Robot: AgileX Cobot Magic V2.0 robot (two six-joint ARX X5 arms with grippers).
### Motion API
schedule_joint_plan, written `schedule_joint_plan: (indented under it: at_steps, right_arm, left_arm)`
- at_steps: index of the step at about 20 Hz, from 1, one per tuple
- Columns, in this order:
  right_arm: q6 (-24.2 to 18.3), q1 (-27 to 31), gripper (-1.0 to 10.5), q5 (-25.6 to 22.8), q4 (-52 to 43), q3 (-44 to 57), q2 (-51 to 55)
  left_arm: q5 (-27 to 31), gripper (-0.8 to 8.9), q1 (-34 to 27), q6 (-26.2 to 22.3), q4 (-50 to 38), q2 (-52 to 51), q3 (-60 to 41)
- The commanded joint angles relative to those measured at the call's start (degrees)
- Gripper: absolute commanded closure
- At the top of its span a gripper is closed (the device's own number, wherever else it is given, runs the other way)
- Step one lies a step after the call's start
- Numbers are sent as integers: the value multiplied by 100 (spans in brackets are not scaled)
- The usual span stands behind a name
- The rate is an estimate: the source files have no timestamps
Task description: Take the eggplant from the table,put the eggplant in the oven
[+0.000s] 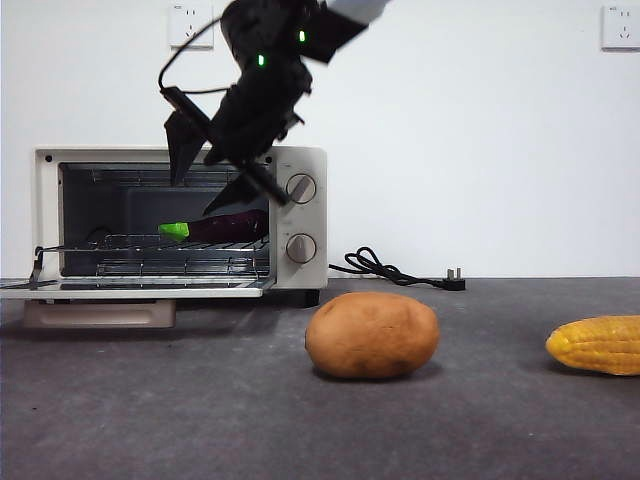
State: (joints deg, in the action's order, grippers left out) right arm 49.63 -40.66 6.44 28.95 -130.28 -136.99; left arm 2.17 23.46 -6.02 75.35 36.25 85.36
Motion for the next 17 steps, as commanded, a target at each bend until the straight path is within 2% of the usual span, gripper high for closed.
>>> schedule_joint_plan:
  at_steps: [1, 6, 8, 17]
  right_arm:
    - [-844, -24, 684, 2, 752, -514, -116]
    - [-2682, -24, 685, 2, 2765, -2225, -116]
    - [-3248, -24, 686, 2, 3480, -3097, -116]
    - [-4129, -24, 686, 44, 4944, -5482, -109]
  left_arm:
    - [24, 819, 26, -70, -22, -26, -44]
    - [90, 819, 26, -129, -31, -26, -44]
    - [90, 819, 24, -127, -72, -24, -44]
    - [87, 819, 24, -120, -229, 17, -44]
